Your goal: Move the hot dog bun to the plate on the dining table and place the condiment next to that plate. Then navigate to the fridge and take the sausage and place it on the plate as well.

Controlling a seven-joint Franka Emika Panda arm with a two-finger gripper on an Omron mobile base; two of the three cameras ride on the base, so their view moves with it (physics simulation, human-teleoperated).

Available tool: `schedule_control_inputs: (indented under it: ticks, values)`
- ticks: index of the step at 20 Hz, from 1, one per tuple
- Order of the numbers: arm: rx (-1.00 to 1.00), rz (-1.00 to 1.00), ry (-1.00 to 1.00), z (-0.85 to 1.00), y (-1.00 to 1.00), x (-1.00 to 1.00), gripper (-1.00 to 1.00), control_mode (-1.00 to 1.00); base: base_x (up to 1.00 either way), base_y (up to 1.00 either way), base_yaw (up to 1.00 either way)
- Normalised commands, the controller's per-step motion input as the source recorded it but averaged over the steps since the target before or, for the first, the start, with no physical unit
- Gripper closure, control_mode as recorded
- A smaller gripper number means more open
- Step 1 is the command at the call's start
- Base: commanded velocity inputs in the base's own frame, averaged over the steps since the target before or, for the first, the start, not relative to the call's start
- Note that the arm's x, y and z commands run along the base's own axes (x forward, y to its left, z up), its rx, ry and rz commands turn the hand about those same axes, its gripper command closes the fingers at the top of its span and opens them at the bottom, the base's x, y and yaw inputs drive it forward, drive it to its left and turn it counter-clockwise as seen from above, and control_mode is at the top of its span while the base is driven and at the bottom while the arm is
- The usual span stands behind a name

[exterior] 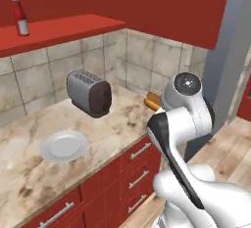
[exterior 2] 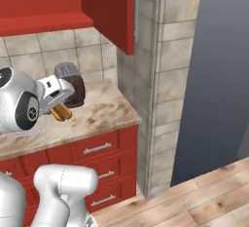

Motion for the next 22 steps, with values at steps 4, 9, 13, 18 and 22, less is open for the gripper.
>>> schedule_control_inputs:
  ticks: [4, 9, 13, 18, 22]
  values:
    - [0.0, 0.0, 0.0, 0.0, 0.0, 0.0, 1.0, 1.0, -0.38, 0.07, -0.93]
    - [0.0, 0.0, 0.0, 0.0, 0.0, 0.0, 1.0, 1.0, -0.38, 0.04, -0.92]
    - [0.0, 0.0, 0.0, 0.0, 0.0, 0.0, 1.0, 1.0, -0.44, -0.01, -0.86]
    - [0.0, 0.0, 0.0, 0.0, 0.0, 0.0, 1.0, 1.0, -0.48, -0.01, -0.8]
    - [0.0, 0.0, 0.0, 0.0, 0.0, 0.0, 1.0, 1.0, -0.3, -0.2, -0.79]
